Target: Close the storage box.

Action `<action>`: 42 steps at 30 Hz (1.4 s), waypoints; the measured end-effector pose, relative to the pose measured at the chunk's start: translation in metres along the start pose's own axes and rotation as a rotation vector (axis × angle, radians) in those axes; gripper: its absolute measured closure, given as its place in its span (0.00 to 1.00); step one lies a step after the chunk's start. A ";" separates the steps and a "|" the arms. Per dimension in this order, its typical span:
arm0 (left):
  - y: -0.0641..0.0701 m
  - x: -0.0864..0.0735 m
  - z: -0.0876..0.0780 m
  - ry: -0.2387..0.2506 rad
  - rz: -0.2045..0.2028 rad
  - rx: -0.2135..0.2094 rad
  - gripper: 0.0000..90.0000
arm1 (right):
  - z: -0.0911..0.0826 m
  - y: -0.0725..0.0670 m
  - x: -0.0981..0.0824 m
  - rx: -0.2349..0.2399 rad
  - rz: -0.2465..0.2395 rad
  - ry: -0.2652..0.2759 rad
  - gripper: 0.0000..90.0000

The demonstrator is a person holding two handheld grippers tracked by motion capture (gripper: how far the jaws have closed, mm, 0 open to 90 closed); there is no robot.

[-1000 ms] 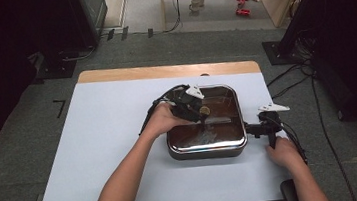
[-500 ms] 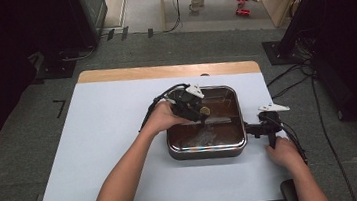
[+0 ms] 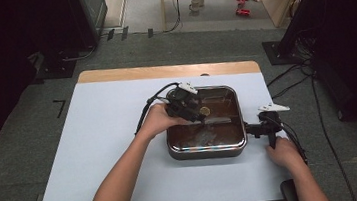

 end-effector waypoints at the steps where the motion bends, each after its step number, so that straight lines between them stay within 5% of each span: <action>1: 0.000 -0.001 -0.004 0.009 -0.001 0.009 0.41 | 0.000 0.000 0.000 0.000 0.000 0.000 0.14; 7: -0.007 -0.010 -0.021 0.032 0.004 0.106 0.36 | 0.000 0.000 0.000 0.000 0.000 0.000 0.14; 32: -0.021 -0.077 -0.098 0.195 -0.142 0.198 0.34 | 0.000 0.000 0.000 -0.001 0.000 0.000 0.14; 42: -0.031 -0.113 -0.110 0.218 -0.183 0.264 0.32 | 0.000 0.000 0.000 -0.001 0.000 -0.002 0.14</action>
Point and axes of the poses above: each handheld gripper's, and its own axes: z roughly forward along the jaws, x roughly out of its top, y roughly to its right, the point moved 8 cm from there along z, roughly forward along the jaws, and after that the axes turned 14 degrees about -z, right-handed, at the moved point
